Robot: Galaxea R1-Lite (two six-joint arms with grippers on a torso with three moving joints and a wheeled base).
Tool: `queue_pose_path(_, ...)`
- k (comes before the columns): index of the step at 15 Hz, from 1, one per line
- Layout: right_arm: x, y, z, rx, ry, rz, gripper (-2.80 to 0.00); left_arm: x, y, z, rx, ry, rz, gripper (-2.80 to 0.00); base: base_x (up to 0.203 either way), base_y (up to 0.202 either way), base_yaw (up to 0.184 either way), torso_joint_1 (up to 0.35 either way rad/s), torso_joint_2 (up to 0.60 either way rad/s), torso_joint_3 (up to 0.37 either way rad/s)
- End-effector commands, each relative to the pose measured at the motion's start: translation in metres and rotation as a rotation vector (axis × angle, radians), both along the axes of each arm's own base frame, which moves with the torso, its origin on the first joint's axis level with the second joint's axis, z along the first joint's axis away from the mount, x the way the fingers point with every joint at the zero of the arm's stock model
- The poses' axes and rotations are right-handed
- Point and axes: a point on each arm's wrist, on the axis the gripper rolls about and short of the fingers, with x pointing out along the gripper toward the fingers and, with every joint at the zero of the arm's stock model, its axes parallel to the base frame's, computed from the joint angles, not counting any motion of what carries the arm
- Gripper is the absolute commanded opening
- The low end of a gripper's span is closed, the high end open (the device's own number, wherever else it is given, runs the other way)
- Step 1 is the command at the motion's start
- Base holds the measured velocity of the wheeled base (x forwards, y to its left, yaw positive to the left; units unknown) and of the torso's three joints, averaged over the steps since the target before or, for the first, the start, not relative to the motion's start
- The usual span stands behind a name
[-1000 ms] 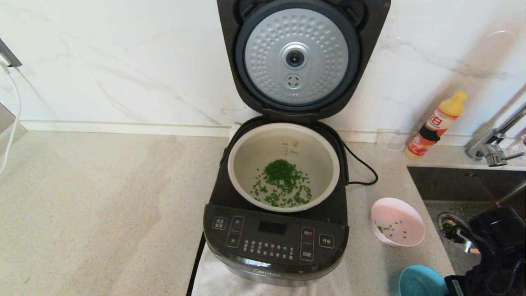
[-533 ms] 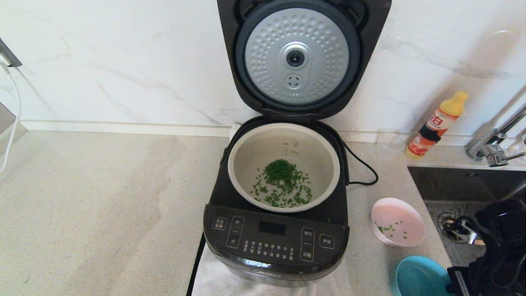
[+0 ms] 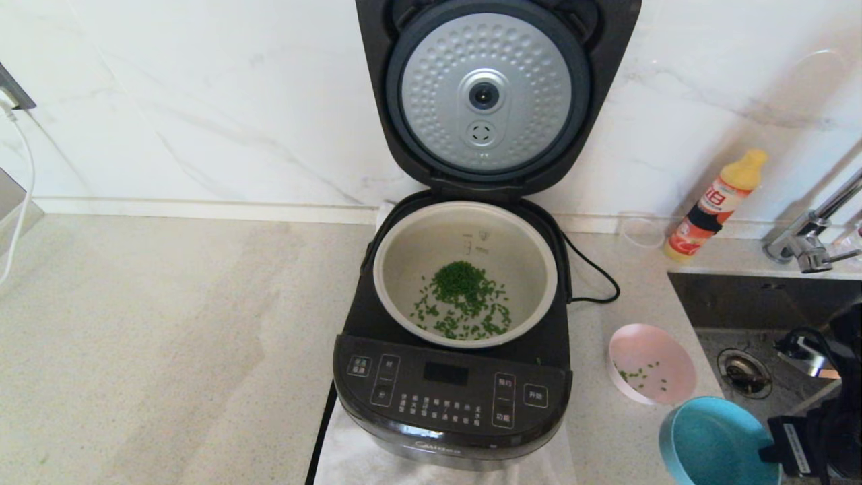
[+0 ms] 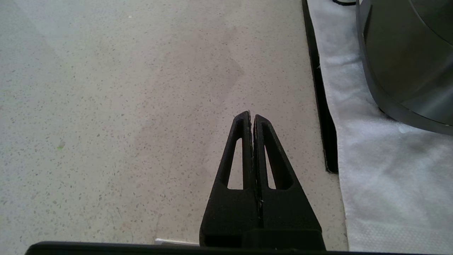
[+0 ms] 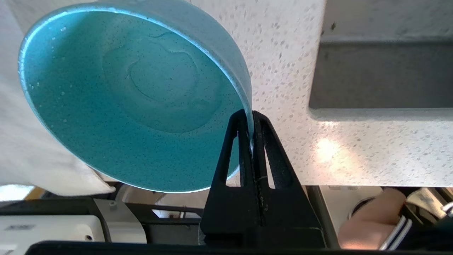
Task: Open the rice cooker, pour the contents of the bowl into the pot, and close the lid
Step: Pour the water from the bowl into the rice cooker
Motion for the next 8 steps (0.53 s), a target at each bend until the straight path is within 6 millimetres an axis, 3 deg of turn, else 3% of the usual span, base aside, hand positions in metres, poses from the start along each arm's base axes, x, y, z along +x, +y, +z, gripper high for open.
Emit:
queue_pose_path(1,-0.005,-0.001,0.014,0.0,-0.055,-0.005,-2.8,0.001,0.0,-0.003,0.0,0.009,0.0,-2.8,0.0,0.0,0.0,0.0,0.0,0.0)
queue_pose_path(8,-0.004,0.001,0.082,0.009,-0.146,0.005,-2.8,0.001,0.0,-0.003,0.0,0.009,0.0,-2.8,0.0,0.0,0.0,0.0,0.0,0.0)
